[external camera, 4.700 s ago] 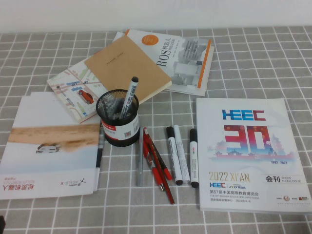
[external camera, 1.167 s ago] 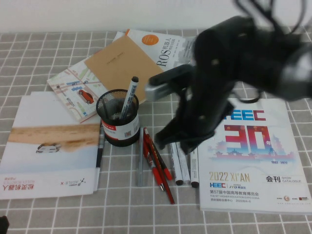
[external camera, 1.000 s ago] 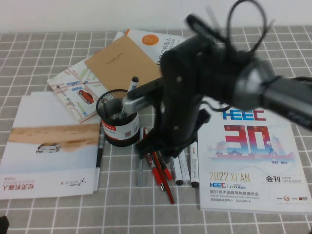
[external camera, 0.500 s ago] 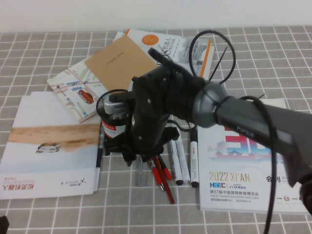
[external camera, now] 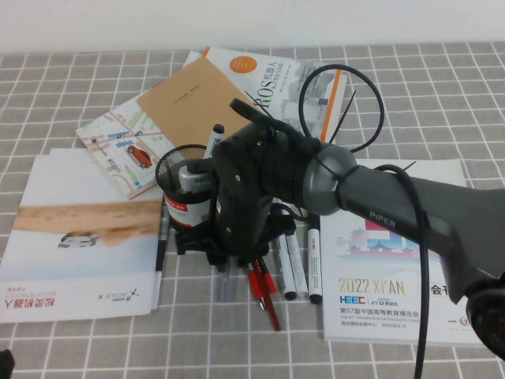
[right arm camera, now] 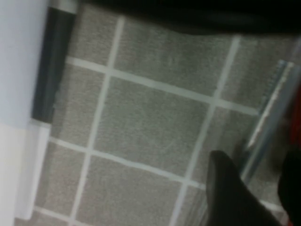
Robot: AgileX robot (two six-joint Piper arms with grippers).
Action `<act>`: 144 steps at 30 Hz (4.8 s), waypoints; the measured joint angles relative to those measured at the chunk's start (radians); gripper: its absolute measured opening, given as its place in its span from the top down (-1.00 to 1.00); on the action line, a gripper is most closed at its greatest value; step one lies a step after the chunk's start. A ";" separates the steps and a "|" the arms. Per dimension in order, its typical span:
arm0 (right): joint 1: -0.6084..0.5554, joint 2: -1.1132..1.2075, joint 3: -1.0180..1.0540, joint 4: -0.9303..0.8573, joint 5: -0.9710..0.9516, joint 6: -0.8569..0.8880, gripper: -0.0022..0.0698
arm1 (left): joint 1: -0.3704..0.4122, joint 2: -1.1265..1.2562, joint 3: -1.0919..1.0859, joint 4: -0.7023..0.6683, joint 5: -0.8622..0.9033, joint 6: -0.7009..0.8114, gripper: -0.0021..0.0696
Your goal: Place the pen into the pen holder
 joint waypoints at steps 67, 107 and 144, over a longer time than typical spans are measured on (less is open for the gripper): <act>-0.061 -0.179 0.491 -0.238 -1.495 -0.203 0.24 | 0.000 0.000 0.000 0.000 0.000 0.000 0.95; -0.075 -1.583 1.467 -0.177 -0.850 -0.376 0.97 | 0.000 0.000 0.000 0.000 0.000 0.000 0.95; -0.909 -2.212 1.918 -0.006 -0.651 -0.533 0.97 | 0.000 0.000 0.000 0.000 0.000 0.000 0.95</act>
